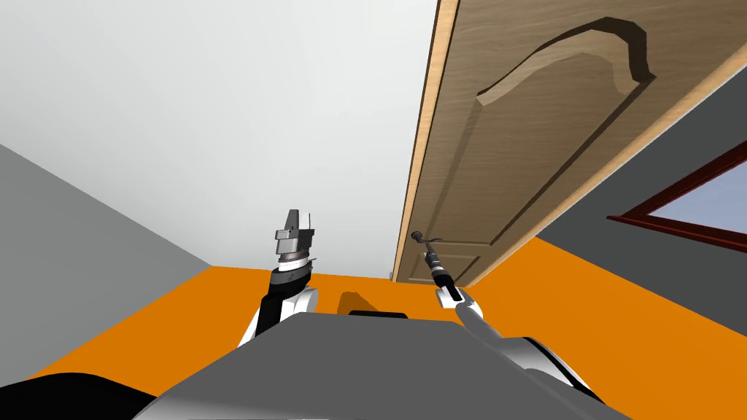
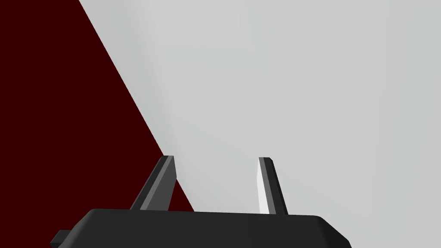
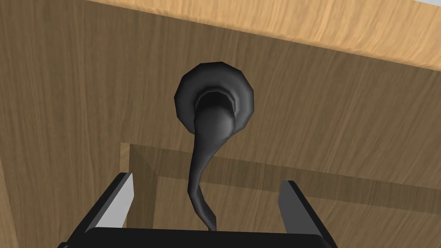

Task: Pull the door open

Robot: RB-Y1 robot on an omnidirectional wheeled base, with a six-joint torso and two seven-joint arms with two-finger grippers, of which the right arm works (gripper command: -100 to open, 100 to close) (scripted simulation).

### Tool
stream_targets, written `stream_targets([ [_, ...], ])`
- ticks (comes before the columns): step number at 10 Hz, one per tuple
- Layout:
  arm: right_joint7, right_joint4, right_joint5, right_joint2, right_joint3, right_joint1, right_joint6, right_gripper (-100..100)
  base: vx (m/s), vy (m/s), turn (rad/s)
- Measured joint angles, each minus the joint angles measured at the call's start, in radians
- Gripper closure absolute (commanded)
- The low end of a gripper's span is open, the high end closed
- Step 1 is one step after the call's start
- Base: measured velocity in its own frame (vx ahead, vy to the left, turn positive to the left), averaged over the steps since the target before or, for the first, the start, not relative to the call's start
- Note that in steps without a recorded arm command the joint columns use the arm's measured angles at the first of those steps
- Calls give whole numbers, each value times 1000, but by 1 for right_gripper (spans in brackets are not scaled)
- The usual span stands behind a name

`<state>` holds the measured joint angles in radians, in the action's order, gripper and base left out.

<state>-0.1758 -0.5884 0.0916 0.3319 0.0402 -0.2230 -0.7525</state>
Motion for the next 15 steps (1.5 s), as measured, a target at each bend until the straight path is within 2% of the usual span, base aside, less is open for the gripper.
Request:
stream_targets([
  [2,-17,33,4,18,-4,-9,-19,-100,86,20,58],
  [3,-27,73,9,32,-10,-11,-48,-100,172,20,200],
  [4,-40,126,13,47,-15,-27,-80,-100,103,18,51],
  [5,-48,128,15,55,-17,-21,-83,-100,30,20,-27],
  [6,-50,111,16,60,-18,-7,-71,-100,-5,7,-12],
  [9,-49,66,17,61,-19,8,-56,-100,21,3,47],
  [10,-56,22,22,76,-25,41,-41,-100,120,8,76],
  [11,-63,58,23,82,-27,27,-56,-100,42,3,8],
  [12,-64,64,23,83,-27,24,-62,100,-7,-1,-6],
  [15,-64,58,24,82,-28,27,-55,100,-8,-2,-1],
])
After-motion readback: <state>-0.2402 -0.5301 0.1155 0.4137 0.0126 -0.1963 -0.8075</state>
